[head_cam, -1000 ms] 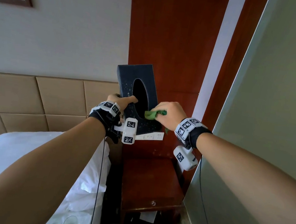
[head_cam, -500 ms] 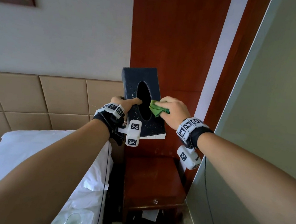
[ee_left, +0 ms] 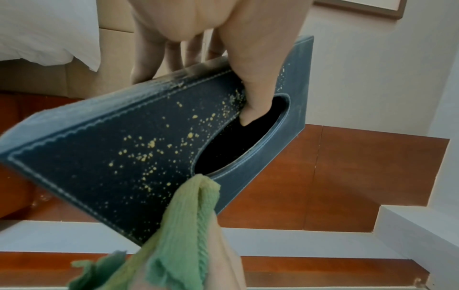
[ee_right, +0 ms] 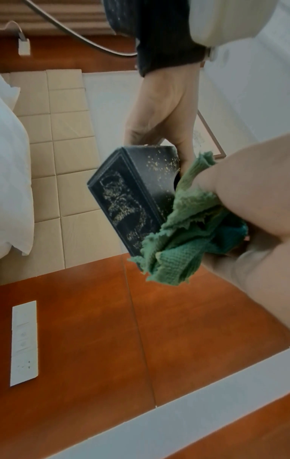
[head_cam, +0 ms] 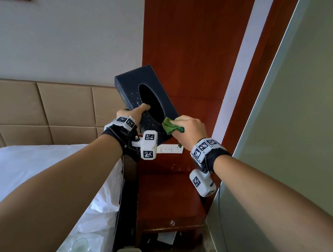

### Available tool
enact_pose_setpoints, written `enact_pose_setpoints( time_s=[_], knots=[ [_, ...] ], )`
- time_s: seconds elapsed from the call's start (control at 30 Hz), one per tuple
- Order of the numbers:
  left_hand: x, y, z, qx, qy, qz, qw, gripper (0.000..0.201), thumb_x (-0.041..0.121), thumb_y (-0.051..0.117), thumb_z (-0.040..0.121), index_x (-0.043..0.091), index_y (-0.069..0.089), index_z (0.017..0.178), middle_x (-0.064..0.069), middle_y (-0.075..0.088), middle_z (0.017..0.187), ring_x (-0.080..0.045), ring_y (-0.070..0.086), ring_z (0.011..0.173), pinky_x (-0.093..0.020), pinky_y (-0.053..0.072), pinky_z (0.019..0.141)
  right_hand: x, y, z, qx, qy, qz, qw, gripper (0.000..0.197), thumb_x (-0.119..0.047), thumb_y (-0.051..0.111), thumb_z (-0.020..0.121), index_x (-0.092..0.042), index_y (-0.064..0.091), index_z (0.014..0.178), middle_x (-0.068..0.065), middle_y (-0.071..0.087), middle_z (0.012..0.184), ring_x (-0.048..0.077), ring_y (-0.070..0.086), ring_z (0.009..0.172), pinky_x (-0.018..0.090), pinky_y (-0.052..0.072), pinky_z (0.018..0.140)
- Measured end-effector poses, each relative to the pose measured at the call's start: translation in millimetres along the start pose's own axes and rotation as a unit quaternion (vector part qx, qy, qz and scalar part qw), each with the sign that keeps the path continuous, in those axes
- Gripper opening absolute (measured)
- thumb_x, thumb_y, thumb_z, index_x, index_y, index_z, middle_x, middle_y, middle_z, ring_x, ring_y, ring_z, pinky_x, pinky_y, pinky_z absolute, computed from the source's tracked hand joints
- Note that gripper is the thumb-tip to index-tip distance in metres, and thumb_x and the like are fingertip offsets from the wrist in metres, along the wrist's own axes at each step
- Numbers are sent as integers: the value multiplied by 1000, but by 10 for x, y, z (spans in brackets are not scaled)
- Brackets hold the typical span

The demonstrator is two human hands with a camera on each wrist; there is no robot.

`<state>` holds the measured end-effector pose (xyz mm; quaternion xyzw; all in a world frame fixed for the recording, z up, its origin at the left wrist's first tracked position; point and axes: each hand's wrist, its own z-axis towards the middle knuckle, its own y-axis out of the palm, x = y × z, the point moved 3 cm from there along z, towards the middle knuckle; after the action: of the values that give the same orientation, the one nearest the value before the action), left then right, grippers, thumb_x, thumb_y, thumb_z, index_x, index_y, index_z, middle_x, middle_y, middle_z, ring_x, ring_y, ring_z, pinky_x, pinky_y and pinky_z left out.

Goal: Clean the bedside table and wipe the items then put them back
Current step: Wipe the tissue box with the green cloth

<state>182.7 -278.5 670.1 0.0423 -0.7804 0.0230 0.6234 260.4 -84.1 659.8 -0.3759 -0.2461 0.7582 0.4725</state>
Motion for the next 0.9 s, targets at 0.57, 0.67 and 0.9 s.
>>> enact_pose_setpoints(
  time_s=[0.57, 0.67, 0.9],
  knots=[
    [-258, 9, 183, -16, -61, -32, 997, 87, 55, 92, 25, 10, 68, 96, -8, 76, 75, -29, 74, 73, -45, 58, 81, 140, 85, 112, 10, 41, -7, 999, 36, -12, 62, 86, -20, 70, 121, -9, 65, 113, 9, 57, 82, 18, 41, 69],
    [-310, 68, 292, 7, -48, -78, 996, 102, 55, 93, 21, 13, 64, 109, -7, 76, 83, -30, 74, 72, -42, 59, 75, 92, 157, 60, -10, 34, -5, 999, 38, -13, 62, 86, -21, 69, 123, -10, 65, 118, 8, 58, 86, 18, 44, 75],
    [-200, 92, 151, 12, 7, -139, 990, 70, 38, 93, 53, 12, 61, 110, -8, 74, 95, -28, 73, 77, -38, 61, 64, 7, 317, -41, -94, -4, 82, 992, 32, -45, 56, 83, -28, 78, 99, -12, 71, 95, 10, 66, 78, 30, 53, 70]
  ],
)
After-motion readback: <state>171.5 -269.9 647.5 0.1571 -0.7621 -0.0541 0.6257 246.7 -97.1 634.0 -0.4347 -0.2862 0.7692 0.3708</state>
